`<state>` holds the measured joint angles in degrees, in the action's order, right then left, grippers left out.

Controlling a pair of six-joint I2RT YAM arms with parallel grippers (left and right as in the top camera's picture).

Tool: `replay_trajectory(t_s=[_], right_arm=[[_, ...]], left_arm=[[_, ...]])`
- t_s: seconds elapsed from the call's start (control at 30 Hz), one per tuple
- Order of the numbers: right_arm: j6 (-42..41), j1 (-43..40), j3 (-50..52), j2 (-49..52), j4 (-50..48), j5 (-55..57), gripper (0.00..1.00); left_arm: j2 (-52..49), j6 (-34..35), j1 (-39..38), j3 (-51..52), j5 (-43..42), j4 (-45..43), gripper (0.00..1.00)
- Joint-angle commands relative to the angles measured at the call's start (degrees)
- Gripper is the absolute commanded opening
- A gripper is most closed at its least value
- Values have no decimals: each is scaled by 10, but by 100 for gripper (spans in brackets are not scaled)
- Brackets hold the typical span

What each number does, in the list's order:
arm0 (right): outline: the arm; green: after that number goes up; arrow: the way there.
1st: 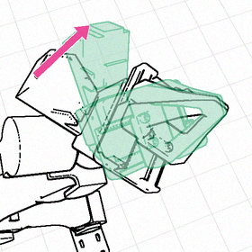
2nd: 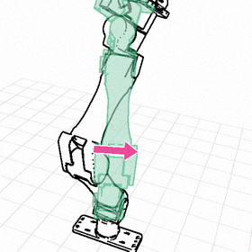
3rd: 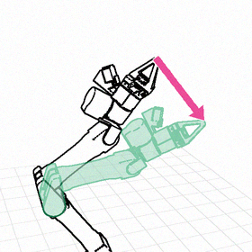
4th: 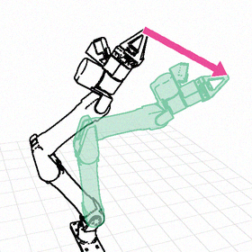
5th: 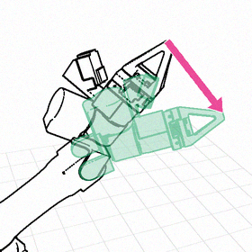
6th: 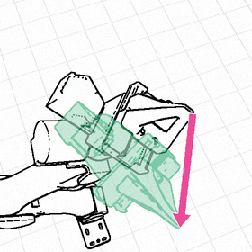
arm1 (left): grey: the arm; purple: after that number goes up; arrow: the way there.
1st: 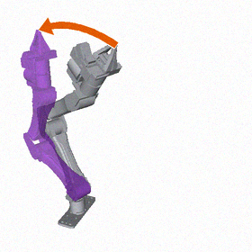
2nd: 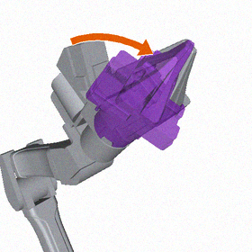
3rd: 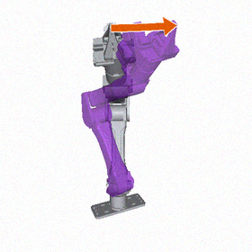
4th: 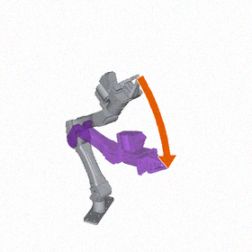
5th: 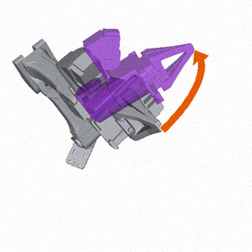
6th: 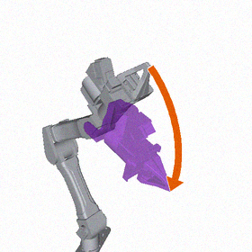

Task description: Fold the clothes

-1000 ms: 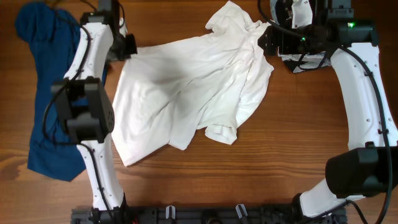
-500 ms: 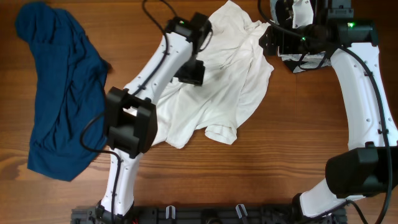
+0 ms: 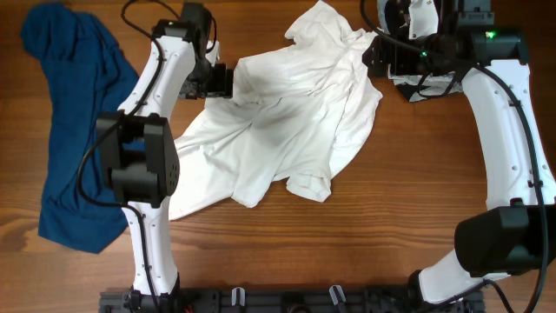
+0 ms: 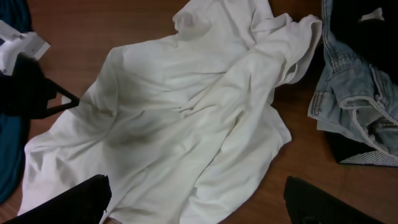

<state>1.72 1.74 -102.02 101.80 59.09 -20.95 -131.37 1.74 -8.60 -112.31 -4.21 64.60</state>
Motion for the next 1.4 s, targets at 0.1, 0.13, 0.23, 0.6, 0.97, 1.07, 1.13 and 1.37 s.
replay_trajectory(t_s=[0.1,0.13,0.23,0.6,0.97,1.07,1.13,1.37], right_arm=[[-3,3,5,10,1,4,94],[-3,3,5,10,0,4,94],[-4,3,5,10,-1,4,94],[-4,3,5,10,-8,4,94],[-4,3,5,10,-15,9,94],[-4,3,5,12,-15,17,94],[-4,3,5,12,-15,17,94],[-22,3,5,12,-25,-4,99]], left_arm=[[-30,-31,5,7,-16,-2,66],[-42,-30,5,7,-16,-1,64],[-44,-30,5,7,-16,-9,45],[-15,45,84,-149,26,-1,4],[-76,52,196,-190,77,-113,4],[-81,52,222,-191,77,-109,23],[-75,71,238,-196,72,-100,92],[83,82,234,-285,-13,122,100]])
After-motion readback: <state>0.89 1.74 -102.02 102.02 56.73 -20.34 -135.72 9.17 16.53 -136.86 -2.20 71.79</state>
